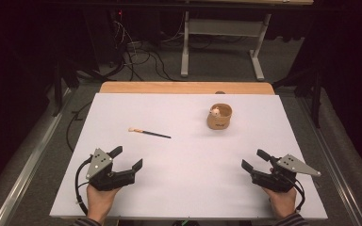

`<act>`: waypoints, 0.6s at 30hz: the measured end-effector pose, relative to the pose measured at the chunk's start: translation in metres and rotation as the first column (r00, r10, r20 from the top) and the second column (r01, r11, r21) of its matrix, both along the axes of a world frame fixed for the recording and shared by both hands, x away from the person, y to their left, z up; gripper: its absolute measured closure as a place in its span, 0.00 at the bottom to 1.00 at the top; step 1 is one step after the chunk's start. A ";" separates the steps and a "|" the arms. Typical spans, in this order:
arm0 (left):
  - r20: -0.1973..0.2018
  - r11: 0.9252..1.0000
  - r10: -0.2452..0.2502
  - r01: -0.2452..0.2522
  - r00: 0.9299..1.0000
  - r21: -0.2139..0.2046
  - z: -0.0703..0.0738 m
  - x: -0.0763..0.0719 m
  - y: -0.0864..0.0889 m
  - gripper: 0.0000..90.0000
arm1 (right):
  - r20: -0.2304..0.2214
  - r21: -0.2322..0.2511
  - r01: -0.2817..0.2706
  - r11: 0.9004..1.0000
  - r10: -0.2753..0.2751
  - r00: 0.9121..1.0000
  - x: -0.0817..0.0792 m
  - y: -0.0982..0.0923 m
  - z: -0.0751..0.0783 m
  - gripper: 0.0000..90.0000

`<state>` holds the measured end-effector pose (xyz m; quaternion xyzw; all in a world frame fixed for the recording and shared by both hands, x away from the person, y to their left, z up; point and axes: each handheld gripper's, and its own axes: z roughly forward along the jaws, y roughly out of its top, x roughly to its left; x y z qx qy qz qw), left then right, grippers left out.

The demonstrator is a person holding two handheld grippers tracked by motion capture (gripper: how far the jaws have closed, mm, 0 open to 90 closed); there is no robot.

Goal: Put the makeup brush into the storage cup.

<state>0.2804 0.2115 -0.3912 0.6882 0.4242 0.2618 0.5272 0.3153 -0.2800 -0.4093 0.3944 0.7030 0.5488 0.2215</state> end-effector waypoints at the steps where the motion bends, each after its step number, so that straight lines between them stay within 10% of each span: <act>1: -0.001 1.000 -0.001 0.001 1.000 0.005 0.000 0.001 -0.001 0.17 | 0.005 -0.008 -0.002 1.000 0.002 1.000 -0.001 0.000 0.000 0.27; 18: -0.020 0.999 -0.021 0.022 1.000 0.027 0.005 0.021 -0.018 0.17 | 0.009 -0.009 -0.006 1.000 0.006 1.000 -0.001 0.000 0.001 0.27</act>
